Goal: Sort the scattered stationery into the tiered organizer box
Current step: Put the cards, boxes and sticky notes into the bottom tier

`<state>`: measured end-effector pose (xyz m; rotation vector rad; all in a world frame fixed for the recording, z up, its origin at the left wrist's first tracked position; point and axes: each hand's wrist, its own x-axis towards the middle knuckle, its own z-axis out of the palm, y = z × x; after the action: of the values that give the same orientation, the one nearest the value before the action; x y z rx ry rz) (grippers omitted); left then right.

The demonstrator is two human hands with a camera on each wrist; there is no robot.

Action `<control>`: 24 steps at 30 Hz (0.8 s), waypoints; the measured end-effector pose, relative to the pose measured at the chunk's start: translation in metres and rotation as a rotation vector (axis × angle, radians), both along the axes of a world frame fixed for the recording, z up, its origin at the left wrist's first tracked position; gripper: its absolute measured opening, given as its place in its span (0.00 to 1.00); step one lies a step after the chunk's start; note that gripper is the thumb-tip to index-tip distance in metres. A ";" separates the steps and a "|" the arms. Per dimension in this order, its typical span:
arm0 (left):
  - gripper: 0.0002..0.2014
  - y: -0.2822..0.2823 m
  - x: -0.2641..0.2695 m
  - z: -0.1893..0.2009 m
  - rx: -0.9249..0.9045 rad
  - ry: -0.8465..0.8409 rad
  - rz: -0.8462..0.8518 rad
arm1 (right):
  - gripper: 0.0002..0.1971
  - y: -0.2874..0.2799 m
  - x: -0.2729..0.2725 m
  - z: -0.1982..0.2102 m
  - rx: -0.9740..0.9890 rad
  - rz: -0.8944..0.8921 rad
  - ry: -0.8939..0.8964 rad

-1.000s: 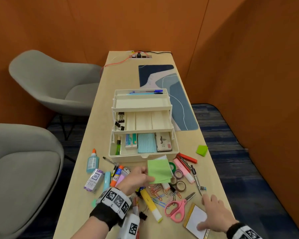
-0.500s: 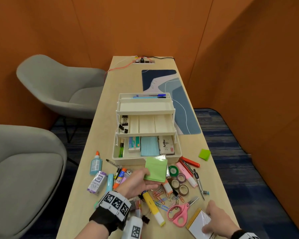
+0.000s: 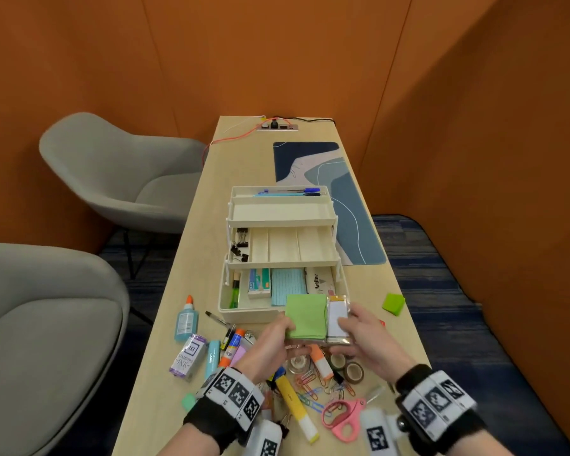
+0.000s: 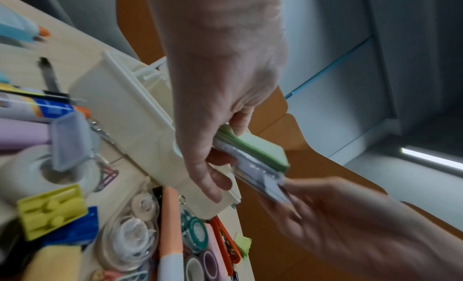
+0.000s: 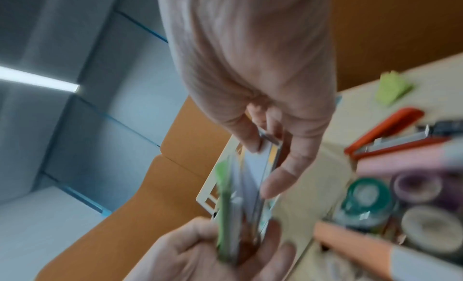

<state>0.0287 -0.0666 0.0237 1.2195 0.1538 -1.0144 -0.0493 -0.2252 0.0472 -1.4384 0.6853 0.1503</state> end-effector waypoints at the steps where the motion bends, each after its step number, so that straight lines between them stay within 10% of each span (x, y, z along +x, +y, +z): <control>1: 0.15 -0.002 0.001 0.000 0.045 -0.031 0.022 | 0.15 0.009 0.009 -0.004 0.030 -0.006 0.002; 6: 0.11 0.003 0.021 0.003 0.289 -0.155 0.059 | 0.15 0.034 0.045 -0.010 0.046 0.028 0.023; 16: 0.12 -0.026 0.087 0.008 0.433 -0.059 0.048 | 0.16 0.011 0.111 -0.041 -0.537 0.145 0.103; 24: 0.14 -0.027 0.096 0.003 0.313 -0.030 0.025 | 0.24 -0.012 0.122 -0.050 -0.057 -0.049 0.129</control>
<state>0.1244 -0.0937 0.0263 1.5125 0.3127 -0.9731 0.0723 -0.2373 -0.0030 -1.4737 0.8359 0.1877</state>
